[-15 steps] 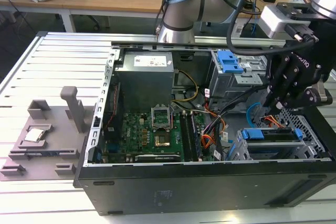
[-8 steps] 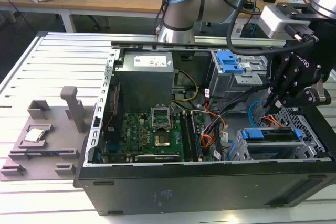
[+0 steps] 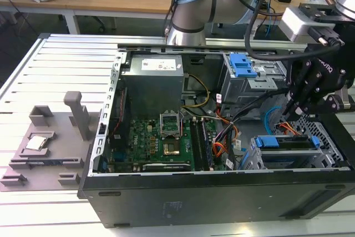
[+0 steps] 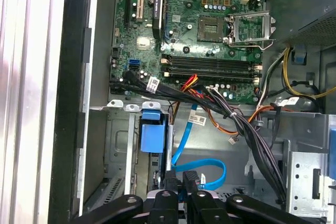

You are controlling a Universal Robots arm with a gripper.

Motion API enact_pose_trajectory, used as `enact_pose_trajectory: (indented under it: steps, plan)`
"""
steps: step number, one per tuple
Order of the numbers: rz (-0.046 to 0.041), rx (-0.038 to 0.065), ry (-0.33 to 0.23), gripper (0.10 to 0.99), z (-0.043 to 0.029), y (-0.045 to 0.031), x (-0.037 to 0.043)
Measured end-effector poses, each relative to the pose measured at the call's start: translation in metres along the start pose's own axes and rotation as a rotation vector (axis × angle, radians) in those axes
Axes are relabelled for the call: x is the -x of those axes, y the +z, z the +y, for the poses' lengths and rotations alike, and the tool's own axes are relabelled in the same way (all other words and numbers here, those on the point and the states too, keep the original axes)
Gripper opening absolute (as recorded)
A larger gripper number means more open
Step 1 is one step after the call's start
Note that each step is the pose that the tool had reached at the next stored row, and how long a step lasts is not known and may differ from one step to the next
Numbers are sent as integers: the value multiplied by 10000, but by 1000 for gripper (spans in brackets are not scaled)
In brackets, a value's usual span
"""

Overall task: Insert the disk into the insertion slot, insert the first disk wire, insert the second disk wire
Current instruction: 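Insert the second disk wire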

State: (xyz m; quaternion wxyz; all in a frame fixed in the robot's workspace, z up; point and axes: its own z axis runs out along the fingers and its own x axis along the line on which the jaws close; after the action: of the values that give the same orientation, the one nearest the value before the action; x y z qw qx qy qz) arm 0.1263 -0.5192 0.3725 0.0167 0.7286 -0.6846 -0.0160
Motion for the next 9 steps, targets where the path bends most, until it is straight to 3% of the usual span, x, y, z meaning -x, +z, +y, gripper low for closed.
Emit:
enact_pose_trajectory:
  steps: [1, 3, 9]
  plan:
    - [-1, 1, -1, 165, 1, 1, -17]
    - [1, 1, 0, 165, 8, 2, -126]
    - [-1, 0, -1, 165, 6, 61, -144]
